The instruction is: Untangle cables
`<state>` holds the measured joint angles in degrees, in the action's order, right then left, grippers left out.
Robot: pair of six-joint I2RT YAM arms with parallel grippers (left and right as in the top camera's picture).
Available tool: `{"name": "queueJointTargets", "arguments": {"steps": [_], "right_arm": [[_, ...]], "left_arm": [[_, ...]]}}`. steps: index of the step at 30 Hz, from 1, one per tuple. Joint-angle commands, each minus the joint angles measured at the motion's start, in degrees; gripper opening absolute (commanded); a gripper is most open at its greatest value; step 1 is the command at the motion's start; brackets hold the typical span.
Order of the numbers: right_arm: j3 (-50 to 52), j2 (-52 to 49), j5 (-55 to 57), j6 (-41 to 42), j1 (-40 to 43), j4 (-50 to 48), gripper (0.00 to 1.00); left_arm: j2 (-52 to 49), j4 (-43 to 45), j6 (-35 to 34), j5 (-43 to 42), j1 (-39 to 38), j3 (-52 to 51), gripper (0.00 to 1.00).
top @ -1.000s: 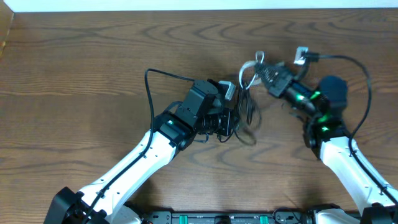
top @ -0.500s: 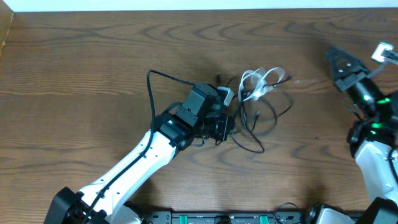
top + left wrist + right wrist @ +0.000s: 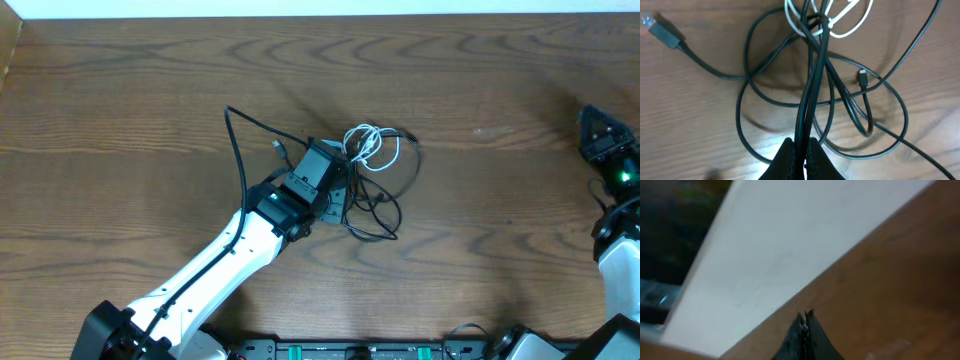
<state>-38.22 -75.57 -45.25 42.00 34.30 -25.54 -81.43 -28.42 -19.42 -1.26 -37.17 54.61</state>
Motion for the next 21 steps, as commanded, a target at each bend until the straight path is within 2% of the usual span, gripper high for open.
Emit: {"name": "queueJointTargets", "arguments": {"steps": [1, 4, 8, 11, 12, 17, 21], "right_arm": [[-0.3, 0.6, -6.2, -4.2, -1.8, 5.8, 0.05], [-0.3, 0.6, -12.6, -4.1, -5.3, 8.7, 0.18], [-0.3, 0.6, -13.0, -4.2, -14.7, 13.0, 0.35], [-0.3, 0.6, -9.7, -4.2, -21.2, 15.3, 0.41], [-0.3, 0.6, -6.1, -4.0, -25.9, 17.3, 0.46], [-0.3, 0.6, 5.2, -1.6, -36.9, 23.2, 0.52], [-0.3, 0.6, 14.6, 4.9, -46.2, 25.1, 0.53]], "left_arm": [[0.1, 3.3, 0.7, -0.4, 0.1, 0.0, 0.08], [0.1, 7.9, 0.8, -9.1, 0.1, 0.0, 0.08], [0.1, 12.3, 1.2, -18.5, 0.1, 0.0, 0.08], [0.1, 12.0, 1.6, -19.3, 0.1, 0.0, 0.08], [0.1, 12.1, 1.6, -19.4, 0.1, 0.0, 0.08], [0.1, 12.1, 1.6, -19.3, 0.1, 0.0, 0.08], [0.1, 12.1, 1.6, -19.3, 0.1, 0.0, 0.08]]}}
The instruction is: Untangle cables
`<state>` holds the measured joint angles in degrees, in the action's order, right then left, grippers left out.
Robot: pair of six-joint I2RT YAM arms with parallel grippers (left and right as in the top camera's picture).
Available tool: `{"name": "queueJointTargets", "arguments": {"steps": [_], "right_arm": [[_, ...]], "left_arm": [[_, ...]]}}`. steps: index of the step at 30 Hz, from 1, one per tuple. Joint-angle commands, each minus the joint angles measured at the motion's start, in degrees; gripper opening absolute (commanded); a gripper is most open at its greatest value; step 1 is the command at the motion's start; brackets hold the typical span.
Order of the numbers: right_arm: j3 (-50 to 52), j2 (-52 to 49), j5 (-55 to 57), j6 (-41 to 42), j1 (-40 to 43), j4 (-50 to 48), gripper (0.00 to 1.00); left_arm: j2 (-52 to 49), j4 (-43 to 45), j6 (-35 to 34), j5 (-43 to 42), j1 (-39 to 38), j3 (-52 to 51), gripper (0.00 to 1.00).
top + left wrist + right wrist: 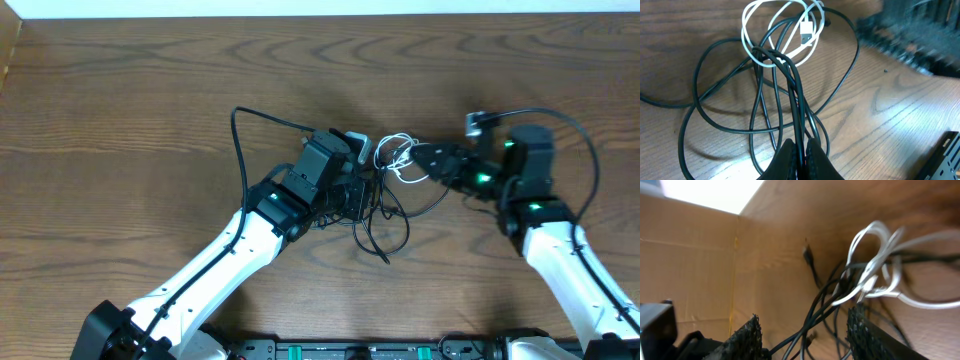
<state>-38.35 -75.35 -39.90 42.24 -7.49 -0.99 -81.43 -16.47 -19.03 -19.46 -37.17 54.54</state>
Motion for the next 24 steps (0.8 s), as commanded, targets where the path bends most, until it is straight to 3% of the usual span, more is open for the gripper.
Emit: {"name": "queueJointTargets", "arguments": {"steps": [1, 11, 15, 19, 20, 24], "right_arm": [[-0.2, 0.3, 13.3, 6.5, -7.0, 1.4, 0.53], [-0.2, -2.5, 25.7, 18.1, -13.6, 2.4, 0.54], [-0.2, -8.4, 25.8, 20.5, -13.6, -4.2, 0.51], [-0.2, -12.7, 21.9, 20.5, -13.6, -14.0, 0.34], [-0.2, -13.0, 20.4, 20.5, -13.5, -16.7, 0.21], [-0.2, -12.9, 16.5, 20.5, -12.0, -23.7, 0.03]], "left_arm": [[0.1, 0.1, 1.2, -1.1, 0.1, 0.1, 0.08], [0.1, 0.1, 1.2, -1.1, 0.1, 0.1, 0.08], [0.1, 0.1, 1.2, -1.1, 0.1, 0.1, 0.08], [0.1, 0.1, 1.2, -1.1, 0.1, 0.1, 0.08], [0.1, 0.1, 1.2, -1.1, 0.1, 0.1, 0.08], [0.1, 0.1, 1.2, -1.1, 0.1, 0.1, 0.08]]}}
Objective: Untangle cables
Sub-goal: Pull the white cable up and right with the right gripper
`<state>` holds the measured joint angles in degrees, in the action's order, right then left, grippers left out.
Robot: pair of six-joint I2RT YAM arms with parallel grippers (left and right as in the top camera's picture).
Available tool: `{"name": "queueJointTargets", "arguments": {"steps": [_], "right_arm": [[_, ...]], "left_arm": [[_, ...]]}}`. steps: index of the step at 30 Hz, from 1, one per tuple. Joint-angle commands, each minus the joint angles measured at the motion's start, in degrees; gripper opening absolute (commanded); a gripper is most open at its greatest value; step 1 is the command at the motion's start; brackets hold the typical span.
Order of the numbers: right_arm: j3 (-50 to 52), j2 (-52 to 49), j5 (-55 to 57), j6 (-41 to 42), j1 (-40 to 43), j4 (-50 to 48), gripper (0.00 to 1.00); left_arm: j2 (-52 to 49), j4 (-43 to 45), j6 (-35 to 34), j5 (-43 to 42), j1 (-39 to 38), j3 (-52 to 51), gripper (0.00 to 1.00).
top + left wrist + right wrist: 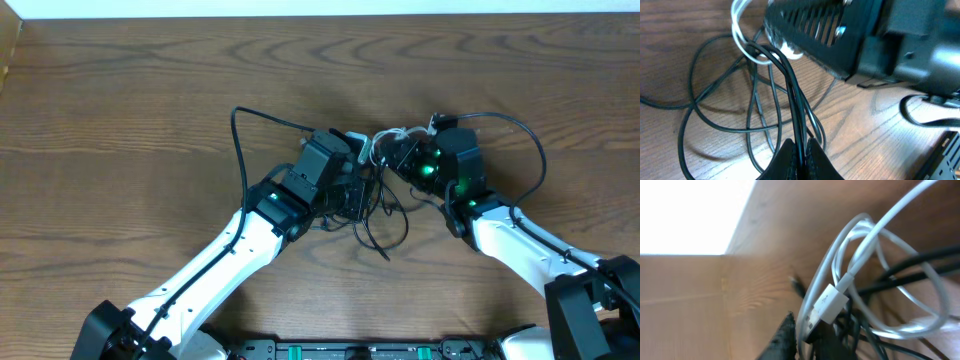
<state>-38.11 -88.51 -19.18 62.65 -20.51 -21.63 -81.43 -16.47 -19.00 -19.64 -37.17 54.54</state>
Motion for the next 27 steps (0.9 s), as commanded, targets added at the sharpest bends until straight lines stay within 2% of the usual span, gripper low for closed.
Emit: {"name": "queueJointTargets", "arguments": {"steps": [1, 8, 12, 15, 17, 21, 24, 27], "right_arm": [[-0.5, 0.2, -6.8, 0.1, 1.8, -5.9, 0.01], [-0.5, 0.2, -18.0, 0.6, 7.9, -18.2, 0.01], [-0.5, 0.2, -26.1, 6.0, 13.2, -35.6, 0.01], [-0.5, 0.2, -28.8, 9.6, 16.4, -51.2, 0.01], [-0.5, 0.2, -28.8, 12.7, 18.8, -57.9, 0.02], [-0.5, 0.2, -30.0, 12.5, 23.2, -56.6, 0.02], [-0.5, 0.3, -30.7, 11.8, 24.8, -53.7, 0.02], [-0.5, 0.3, -31.0, 9.7, 26.1, -50.7, 0.02]], "left_arm": [[0.1, 0.1, 1.2, -0.9, 0.1, 0.1, 0.08], [0.1, 0.1, 1.2, -0.9, 0.1, 0.1, 0.08], [0.1, 0.1, 1.2, -0.9, 0.1, 0.1, 0.08], [0.1, -0.1, 1.2, -0.9, 0.1, 0.1, 0.08], [0.1, -1.1, 1.2, -0.9, 0.1, 0.1, 0.08], [0.1, -5.0, 2.0, -0.2, 0.1, 0.1, 0.08], [0.1, -8.8, 5.6, 1.0, 0.1, 0.1, 0.08], [0.1, -17.7, 5.9, 12.3, 0.1, 0.1, 0.08]]}}
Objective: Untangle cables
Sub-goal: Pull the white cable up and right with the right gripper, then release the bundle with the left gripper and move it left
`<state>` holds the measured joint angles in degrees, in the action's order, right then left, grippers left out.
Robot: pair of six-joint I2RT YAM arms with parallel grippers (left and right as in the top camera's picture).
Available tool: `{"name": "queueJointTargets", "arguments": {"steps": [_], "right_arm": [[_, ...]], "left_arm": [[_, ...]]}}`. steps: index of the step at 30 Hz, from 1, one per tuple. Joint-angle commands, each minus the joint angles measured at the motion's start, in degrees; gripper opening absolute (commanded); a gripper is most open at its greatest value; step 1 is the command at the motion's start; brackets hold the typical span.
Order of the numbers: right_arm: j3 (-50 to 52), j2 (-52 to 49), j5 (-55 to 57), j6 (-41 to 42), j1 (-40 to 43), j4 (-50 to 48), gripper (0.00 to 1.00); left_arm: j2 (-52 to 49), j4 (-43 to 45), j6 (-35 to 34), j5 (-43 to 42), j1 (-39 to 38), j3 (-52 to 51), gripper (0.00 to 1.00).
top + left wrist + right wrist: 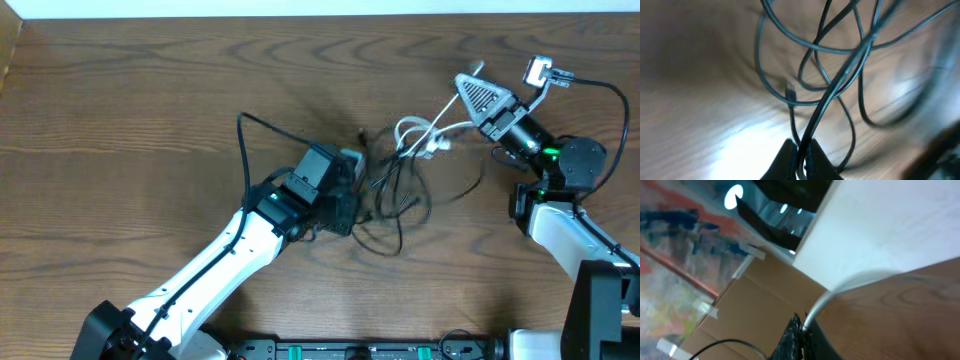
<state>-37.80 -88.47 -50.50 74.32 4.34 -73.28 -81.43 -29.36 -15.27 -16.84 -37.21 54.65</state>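
A tangle of black cable (392,205) lies mid-table, with a white cable (425,135) looped through its top. My left gripper (345,190) sits at the tangle's left side, shut on black strands (837,85) that run up from its fingertips (801,146). My right gripper (466,84) is raised at the far right, shut on the white cable (840,292), which stretches from the tangle up to it. One black end (243,130) trails up and left.
The wooden table (120,110) spreads wide on the left and along the back. A white wall edge (320,8) runs behind it. My right arm's own black lead (598,90) curls at the far right. A small black plug (789,92) hangs among the strands.
My right gripper was down in the tangle beside the white plug; now it is up at the far right, shut on the white cable, which is pulled out taut. The tangle has shifted right.
My left gripper held black strands throughout. The right arm was first parked at the far right edge, then open near the white loops, then closing in on the white plug. By now it holds the white cable drawn out to the right.
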Motion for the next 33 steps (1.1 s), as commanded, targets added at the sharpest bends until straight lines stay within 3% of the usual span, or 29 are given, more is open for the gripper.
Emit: {"name": "queueJointTargets", "arguments": {"steps": [1, 7, 11, 13, 14, 16, 18, 23, 30, 33], "right_arm": [[-0.8, 0.2, 0.4, -3.6, 1.8, 2.7, 0.02], [-0.8, 0.2, 1.3, -7.8, 6.9, 9.3, 0.02], [-0.8, 0.2, -0.3, -7.5, 9.6, 9.7, 0.02], [-0.8, 0.2, -2.2, -8.0, 9.4, 10.9, 0.02], [-0.8, 0.2, -2.6, -8.9, 9.0, 12.5, 0.02], [-0.8, 0.2, -2.6, -10.0, 8.8, 16.2, 0.02], [-0.8, 0.2, -2.6, -11.3, 8.7, 19.1, 0.01], [-0.8, 0.2, -2.6, -12.7, 8.7, 22.8, 0.02], [-0.8, 0.2, -2.6, -12.2, 7.6, 22.8, 0.02], [-0.8, 0.2, -2.6, -12.2, 7.2, 22.8, 0.02]], "left_arm": [[0.1, -8.4, 2.1, 13.3, 0.1, 0.0, 0.08], [0.1, -17.0, 2.1, 20.4, 0.1, 0.0, 0.08], [0.1, -15.5, 1.0, 20.4, 0.1, 0.0, 0.08], [0.1, -9.2, -5.2, 19.6, 0.1, 0.0, 0.08], [0.2, -6.0, -6.2, 17.0, 0.1, 0.0, 0.16], [0.2, 5.2, -3.1, 2.1, 0.1, 0.0, 0.72], [0.2, 11.0, -0.9, -5.4, 0.1, 0.0, 0.92], [0.3, 20.6, 3.2, -8.9, 0.1, 0.0, 0.93], [-3.8, 31.7, 4.8, -5.2, -1.2, 0.0, 1.0], [-8.7, 36.5, 4.7, -4.9, -3.2, 0.0, 0.98]]}}
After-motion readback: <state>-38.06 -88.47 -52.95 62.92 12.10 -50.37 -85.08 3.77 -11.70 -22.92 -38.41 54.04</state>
